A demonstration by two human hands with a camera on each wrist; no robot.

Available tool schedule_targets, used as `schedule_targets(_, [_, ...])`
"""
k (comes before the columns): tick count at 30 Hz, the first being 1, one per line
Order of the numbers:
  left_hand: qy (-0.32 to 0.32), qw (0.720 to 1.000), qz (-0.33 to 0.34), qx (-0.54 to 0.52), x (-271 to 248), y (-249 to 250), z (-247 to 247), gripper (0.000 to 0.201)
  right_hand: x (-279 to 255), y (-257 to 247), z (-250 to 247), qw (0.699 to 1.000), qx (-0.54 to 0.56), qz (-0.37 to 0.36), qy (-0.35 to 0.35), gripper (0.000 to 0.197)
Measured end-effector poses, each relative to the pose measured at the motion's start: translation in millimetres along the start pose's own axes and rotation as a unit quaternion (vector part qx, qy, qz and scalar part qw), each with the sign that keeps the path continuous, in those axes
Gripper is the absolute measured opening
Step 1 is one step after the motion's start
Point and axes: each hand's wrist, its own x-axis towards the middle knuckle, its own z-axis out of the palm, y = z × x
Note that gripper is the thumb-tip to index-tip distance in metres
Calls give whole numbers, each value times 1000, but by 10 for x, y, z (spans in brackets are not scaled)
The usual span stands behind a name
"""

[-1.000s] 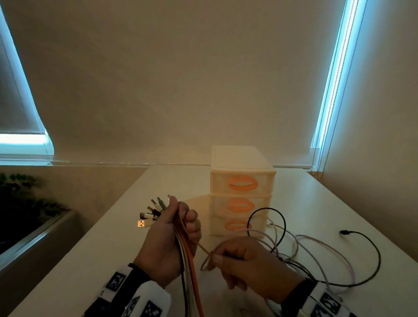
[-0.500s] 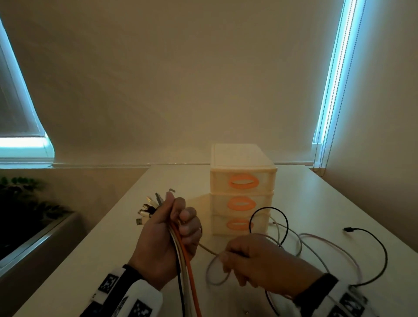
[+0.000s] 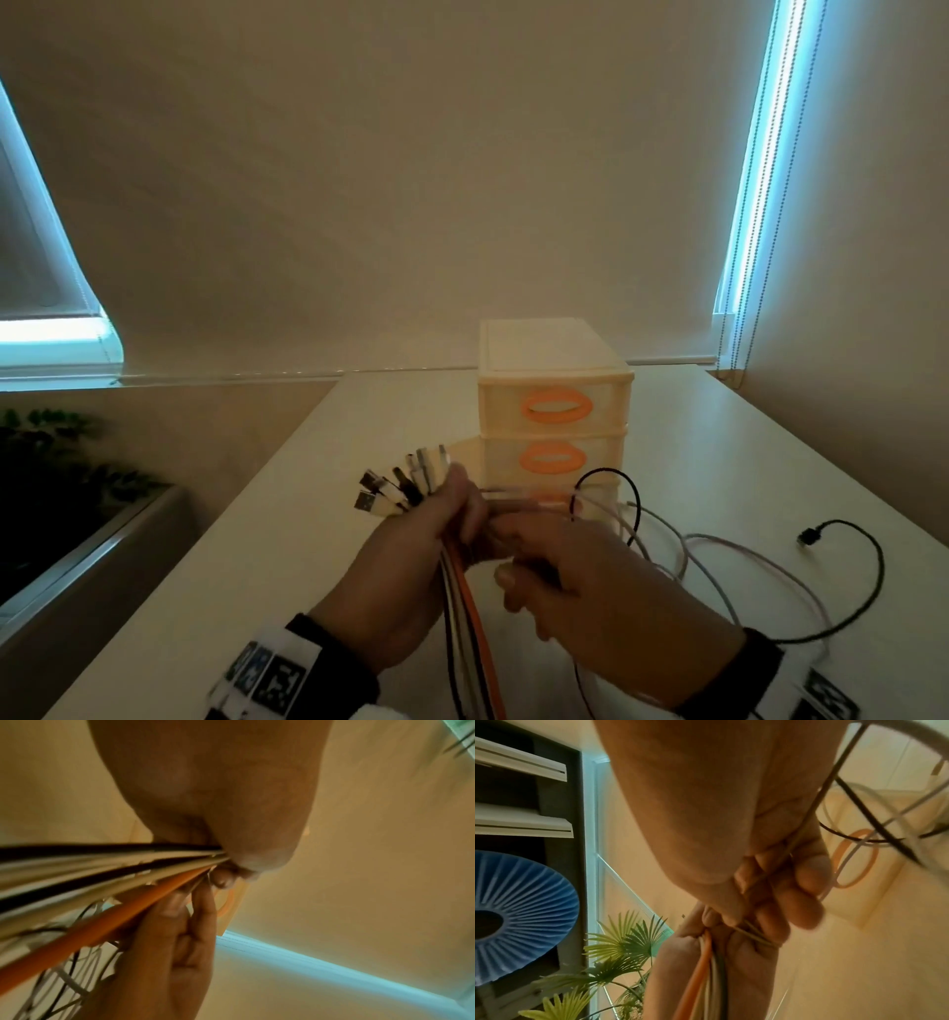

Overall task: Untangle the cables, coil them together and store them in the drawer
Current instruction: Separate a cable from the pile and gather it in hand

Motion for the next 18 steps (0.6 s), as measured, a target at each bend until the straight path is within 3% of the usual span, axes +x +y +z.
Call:
schedule_targets(4, [96, 983, 2, -155, 54, 65, -59, 51, 45, 90, 26, 995, 69, 66, -27, 17])
schedule_targets(8, [162, 912, 23, -376, 87, 162, -177, 52, 73, 300, -31, 991, 89, 92, -34, 32])
schedule_targets(10, [155, 899, 34, -407, 93, 175, -196, 53, 87, 372, -59, 994, 69, 87, -9, 33])
schedule_targets(14, [134, 906, 45, -400, 94, 120, -108, 55, 121, 396, -77, 997, 8, 70, 13, 29])
schedule_targets(18, [114, 910, 56, -394, 109, 95, -159, 53, 60, 367, -75, 990, 97, 99, -7, 24])
